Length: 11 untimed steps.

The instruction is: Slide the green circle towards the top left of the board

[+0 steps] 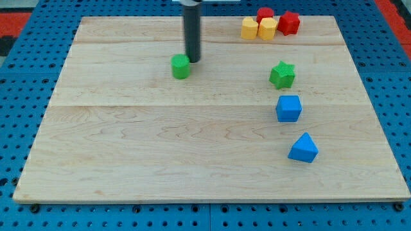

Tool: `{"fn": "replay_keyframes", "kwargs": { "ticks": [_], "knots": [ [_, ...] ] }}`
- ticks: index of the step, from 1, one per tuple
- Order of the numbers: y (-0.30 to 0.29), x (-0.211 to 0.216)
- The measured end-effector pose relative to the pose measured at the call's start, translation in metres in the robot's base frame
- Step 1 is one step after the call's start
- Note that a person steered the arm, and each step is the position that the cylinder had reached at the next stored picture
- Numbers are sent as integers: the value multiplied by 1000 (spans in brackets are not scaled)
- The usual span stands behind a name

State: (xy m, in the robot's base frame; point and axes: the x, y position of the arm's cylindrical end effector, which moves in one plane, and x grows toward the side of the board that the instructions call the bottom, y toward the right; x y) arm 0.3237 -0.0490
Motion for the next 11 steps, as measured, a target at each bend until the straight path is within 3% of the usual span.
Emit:
{"fn": "replay_keyframes", "kwargs": {
  "ticks": [1, 3, 4, 5, 8, 10, 11],
  "knots": [
    [-4, -1],
    [61, 7],
    [12, 39],
    [-38, 43],
    [-180, -16],
    [-192, -42],
    [-154, -66]
  ]
}}
